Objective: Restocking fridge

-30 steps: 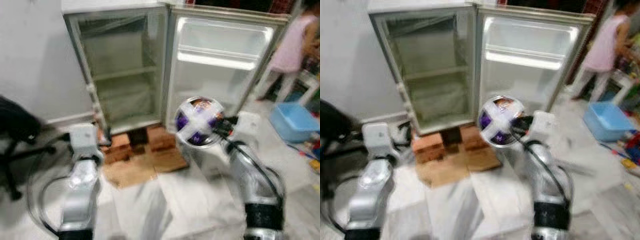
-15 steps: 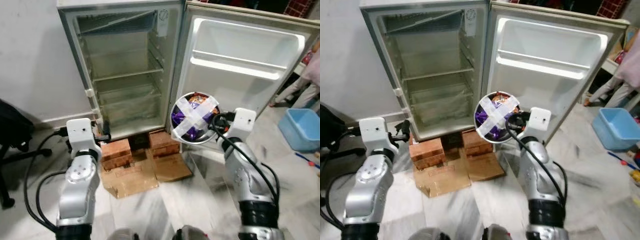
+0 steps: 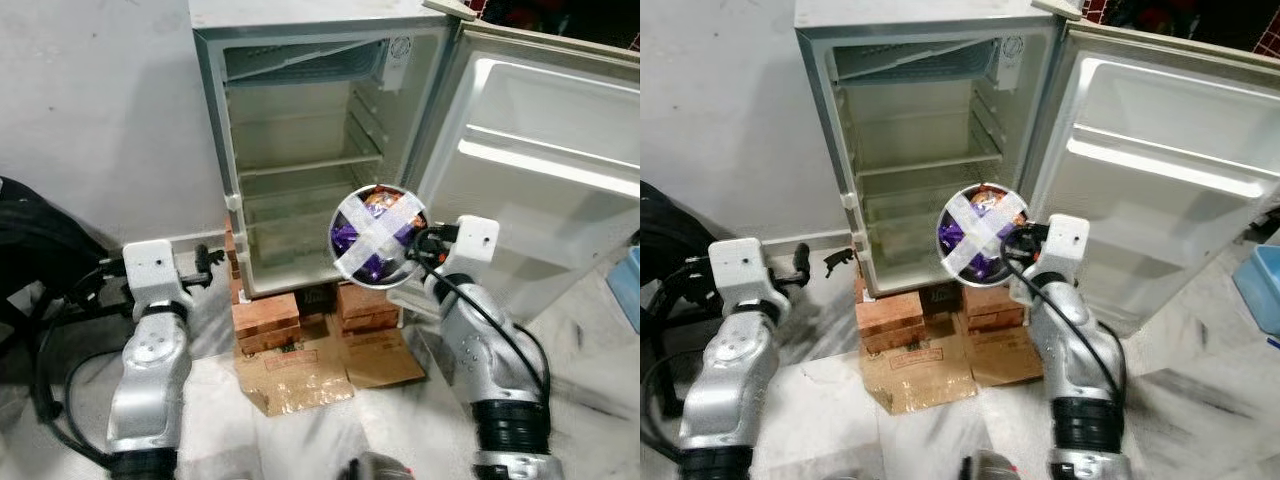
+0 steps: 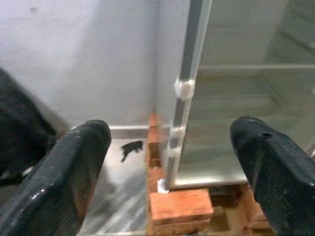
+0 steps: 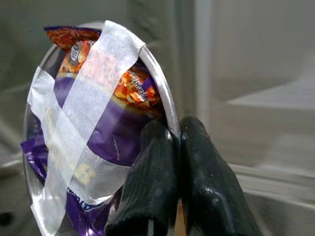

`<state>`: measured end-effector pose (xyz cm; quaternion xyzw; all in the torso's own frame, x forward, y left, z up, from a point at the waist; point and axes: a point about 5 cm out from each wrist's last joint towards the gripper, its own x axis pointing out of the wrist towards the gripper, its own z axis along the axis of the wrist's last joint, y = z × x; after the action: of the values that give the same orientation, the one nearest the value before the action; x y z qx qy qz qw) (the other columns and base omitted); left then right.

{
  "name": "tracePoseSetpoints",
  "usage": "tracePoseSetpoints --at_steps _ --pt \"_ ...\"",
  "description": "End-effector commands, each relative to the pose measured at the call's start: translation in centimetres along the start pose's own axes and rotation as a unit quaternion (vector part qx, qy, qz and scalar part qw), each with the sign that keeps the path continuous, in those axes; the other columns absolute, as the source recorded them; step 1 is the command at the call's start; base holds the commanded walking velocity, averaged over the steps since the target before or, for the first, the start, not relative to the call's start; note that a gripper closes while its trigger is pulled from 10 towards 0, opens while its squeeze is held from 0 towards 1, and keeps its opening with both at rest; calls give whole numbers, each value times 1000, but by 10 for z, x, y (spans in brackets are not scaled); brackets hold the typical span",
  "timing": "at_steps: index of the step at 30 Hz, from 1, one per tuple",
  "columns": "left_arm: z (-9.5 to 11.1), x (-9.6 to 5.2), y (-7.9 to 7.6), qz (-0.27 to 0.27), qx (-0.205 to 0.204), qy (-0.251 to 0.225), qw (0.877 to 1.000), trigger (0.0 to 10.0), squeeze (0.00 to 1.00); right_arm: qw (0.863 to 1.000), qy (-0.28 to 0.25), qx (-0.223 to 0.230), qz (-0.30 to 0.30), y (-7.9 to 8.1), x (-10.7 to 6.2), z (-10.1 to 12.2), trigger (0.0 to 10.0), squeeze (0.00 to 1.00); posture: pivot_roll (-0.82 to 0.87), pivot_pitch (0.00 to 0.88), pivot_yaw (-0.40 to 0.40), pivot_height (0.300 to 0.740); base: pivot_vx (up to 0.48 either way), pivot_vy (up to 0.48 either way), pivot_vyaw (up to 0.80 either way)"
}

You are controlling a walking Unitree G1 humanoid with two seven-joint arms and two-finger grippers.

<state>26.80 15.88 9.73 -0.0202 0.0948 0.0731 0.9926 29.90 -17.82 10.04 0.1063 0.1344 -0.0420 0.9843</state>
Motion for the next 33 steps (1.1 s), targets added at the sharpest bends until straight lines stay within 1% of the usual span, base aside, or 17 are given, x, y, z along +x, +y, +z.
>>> tracePoseSetpoints --at_steps 1,6,9,33 --pt "7 1 8 13 10 -17 1000 10000 0 999 -25 7 20 13 1 12 10000 0 17 0 -29 740 0 0 0" --pt "8 2 8 7 5 -18 1000 10000 0 999 -26 7 18 13 2 12 10000 0 17 0 -28 740 0 0 0" --pt "9 1 7 0 2 -22 1000 10000 0 999 -26 7 18 12 2 12 10000 0 16 0 -28 740 277 0 0" --pt "8 1 7 5 7 -21 1000 10000 0 999 -26 6 22 13 4 12 10000 0 16 0 -28 740 463 0 0"
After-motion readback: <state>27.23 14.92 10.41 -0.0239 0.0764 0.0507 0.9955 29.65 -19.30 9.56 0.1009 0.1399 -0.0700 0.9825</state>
